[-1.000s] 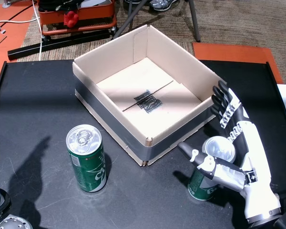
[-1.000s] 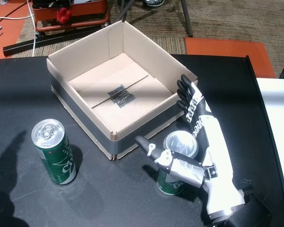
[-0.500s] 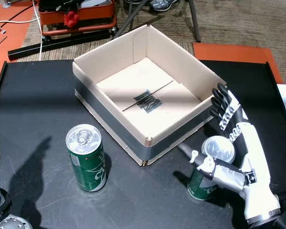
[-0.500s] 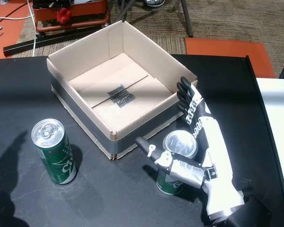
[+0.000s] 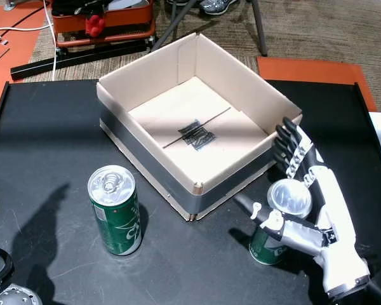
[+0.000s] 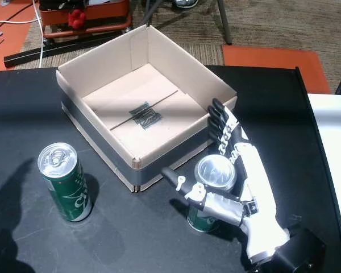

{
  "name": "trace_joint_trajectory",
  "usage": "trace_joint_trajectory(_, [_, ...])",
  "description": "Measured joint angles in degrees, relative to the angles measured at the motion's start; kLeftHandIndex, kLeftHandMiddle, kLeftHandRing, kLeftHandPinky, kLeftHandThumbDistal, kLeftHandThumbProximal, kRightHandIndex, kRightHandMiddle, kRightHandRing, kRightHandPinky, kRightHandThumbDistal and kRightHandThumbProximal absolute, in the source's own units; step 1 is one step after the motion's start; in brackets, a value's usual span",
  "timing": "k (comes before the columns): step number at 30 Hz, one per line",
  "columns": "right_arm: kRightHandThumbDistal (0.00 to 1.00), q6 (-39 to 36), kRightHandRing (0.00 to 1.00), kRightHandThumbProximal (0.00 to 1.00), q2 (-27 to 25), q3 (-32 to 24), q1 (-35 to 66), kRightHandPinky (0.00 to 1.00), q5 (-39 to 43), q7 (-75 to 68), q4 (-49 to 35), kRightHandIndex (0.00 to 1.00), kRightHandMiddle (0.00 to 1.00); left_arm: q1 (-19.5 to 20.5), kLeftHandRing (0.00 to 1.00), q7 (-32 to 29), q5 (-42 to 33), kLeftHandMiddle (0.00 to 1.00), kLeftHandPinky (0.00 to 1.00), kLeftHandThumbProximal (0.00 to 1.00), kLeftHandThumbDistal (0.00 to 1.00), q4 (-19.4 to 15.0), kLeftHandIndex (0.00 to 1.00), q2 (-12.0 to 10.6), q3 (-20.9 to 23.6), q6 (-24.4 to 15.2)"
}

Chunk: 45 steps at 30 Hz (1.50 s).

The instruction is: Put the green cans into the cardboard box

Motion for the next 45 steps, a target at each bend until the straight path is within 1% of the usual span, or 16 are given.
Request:
trace_joint_trajectory(3, [1.00, 0.09, 1.00, 0.58, 0.02, -0.47, -0.32, 1.00, 0.18, 0.86, 1.45, 0.96, 1.00, 0.05, 0.88, 0.00, -0.01, 0.91, 0.87, 0.80, 1.00, -0.49, 0.96, 0.01, -0.01, 0.21])
trace_joint_trajectory(5, [1.00, 0.22, 1.00, 0.58, 0.03, -0.73, -0.49, 1.00, 0.30, 1.29, 2.38, 0.94, 1.00, 0.09, 0.88, -0.06, -0.04, 0.90, 0.87, 0.78, 1.00, -0.61, 0.95, 0.02, -0.01, 0.67])
trace_joint_trajectory(7, [1.00, 0.36, 1.00, 0.59, 0.03, -0.92, -0.97, 1.00, 0.31, 1.62, 3.64, 0.93, 1.00, 0.18, 0.89, -0.08, -0.04, 0.91, 0.87, 0.79, 1.00, -0.71, 0.95, 0.02, -0.02, 0.92])
trace_joint_trajectory(12, [1.00, 1.04, 1.00, 0.58, 0.04, -1.37, -1.64, 1.00, 0.27, 1.57, 5.93, 0.94, 1.00, 0.30, 0.88, -0.19, -0.05, 0.90, 0.87, 0.79, 1.00, -0.94, 0.94, 0.01, 0.00, 0.99])
trace_joint_trajectory(16, [1.00, 1.84, 1.00, 0.61, 0.04, -1.71, -1.84, 1.00, 0.12, 1.09, 7.09, 0.92, 1.00, 0.53, 0.90, -0.20, -0.05, 0.91, 0.88, 0.80, 1.00, -1.03, 0.95, 0.04, -0.01, 1.24])
trace_joint_trajectory(17, [1.00, 2.08, 1.00, 0.61, 0.03, -1.73, -1.89, 1.00, -0.15, 0.66, 7.26, 0.91, 1.00, 0.58, 0.89, -0.21, -0.04, 0.91, 0.88, 0.78, 1.00, -1.09, 0.95, 0.05, -0.01, 1.25])
trace_joint_trajectory(22, [1.00, 2.91, 1.00, 0.60, -0.02, -1.72, -2.07, 1.00, -1.00, -0.92, 8.16, 0.93, 1.00, 0.78, 0.90, -0.21, -0.09, 0.91, 0.89, 0.79, 1.00, -2.46, 0.95, 0.06, -0.14, 1.58])
trace_joint_trajectory(26, [1.00, 3.10, 1.00, 0.60, -0.05, -1.74, -2.21, 1.00, -1.42, -1.34, 8.80, 0.93, 1.00, 1.04, 0.89, 0.45, 0.09, 0.90, 0.88, 0.78, 1.00, -3.19, 0.94, 0.07, -0.39, 1.33])
trace_joint_trajectory(30, [1.00, 3.64, 1.00, 0.60, -0.08, -1.84, -2.64, 1.00, -1.42, -1.31, 10.05, 0.93, 1.00, 1.64, 0.90, 0.52, 0.15, 0.91, 0.89, 0.76, 1.00, -3.36, 0.96, 0.20, -0.81, 1.30])
trace_joint_trajectory(45, [1.00, 4.71, 1.00, 0.59, -0.34, -1.94, -4.19, 1.00, -2.11, -2.09, 11.89, 0.93, 1.00, 1.75, 0.89, -0.02, -0.06, 0.91, 0.89, 0.77, 1.00, -3.22, 0.95, 0.23, -1.27, 1.45])
